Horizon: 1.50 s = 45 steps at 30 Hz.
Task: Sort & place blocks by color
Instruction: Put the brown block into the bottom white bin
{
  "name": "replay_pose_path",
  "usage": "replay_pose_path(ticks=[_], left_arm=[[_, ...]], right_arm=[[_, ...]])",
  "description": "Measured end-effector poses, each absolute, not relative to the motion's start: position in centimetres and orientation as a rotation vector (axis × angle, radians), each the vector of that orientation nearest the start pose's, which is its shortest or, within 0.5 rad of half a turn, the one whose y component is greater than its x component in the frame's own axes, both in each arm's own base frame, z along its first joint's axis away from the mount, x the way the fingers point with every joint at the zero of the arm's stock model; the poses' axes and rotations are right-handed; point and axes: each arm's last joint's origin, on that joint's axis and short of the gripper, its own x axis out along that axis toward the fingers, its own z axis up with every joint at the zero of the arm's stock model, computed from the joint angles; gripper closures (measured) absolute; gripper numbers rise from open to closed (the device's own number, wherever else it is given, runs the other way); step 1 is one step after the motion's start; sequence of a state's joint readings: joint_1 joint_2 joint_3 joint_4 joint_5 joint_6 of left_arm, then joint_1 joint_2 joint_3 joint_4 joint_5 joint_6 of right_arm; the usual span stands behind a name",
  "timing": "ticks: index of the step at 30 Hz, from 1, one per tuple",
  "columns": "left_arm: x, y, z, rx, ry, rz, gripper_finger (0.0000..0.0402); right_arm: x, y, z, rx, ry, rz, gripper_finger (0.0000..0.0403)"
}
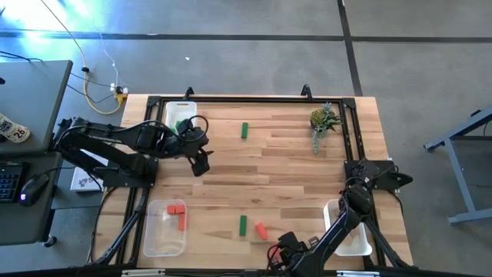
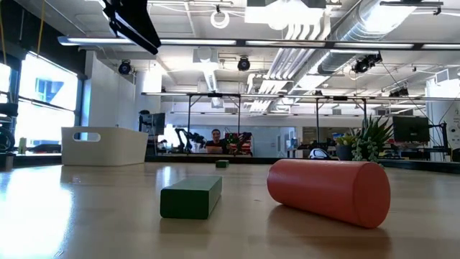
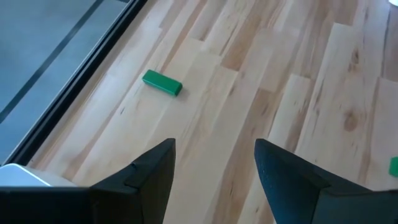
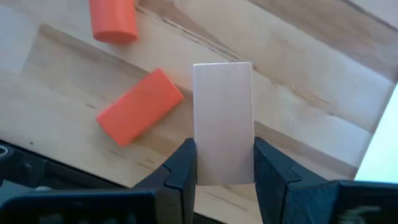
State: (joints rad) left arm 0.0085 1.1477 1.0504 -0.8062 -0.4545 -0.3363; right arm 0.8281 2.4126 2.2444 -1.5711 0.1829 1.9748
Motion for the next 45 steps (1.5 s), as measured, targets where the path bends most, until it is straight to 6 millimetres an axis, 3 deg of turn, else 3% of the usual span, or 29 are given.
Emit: replay_pose_path(ticks=[18,34,41,45], left_arm=[[22.0,2.0,30.7,-0.137,0.802,0.566,0.0195],[22.0,1.5,30.5,-0.162,0.844,0.436,0.0195],[22.0,1.5,30.5,-0.139,0.845,0.436,0.0195],[22.0,1.6,30.6,-0.139,0.842,0.440,0.0195]], right_arm=[[28.1,35.4,20.3,0.852,1.248,-1.130,0.0309],[31.8,31.6,21.7,0.843,1.189,-1.095,0.0309],[31.9,31.3,21.6,0.829,1.204,-1.088,0.0309],[30.2,29.7,21.5,0.796,1.199,-1.173,0.0309]])
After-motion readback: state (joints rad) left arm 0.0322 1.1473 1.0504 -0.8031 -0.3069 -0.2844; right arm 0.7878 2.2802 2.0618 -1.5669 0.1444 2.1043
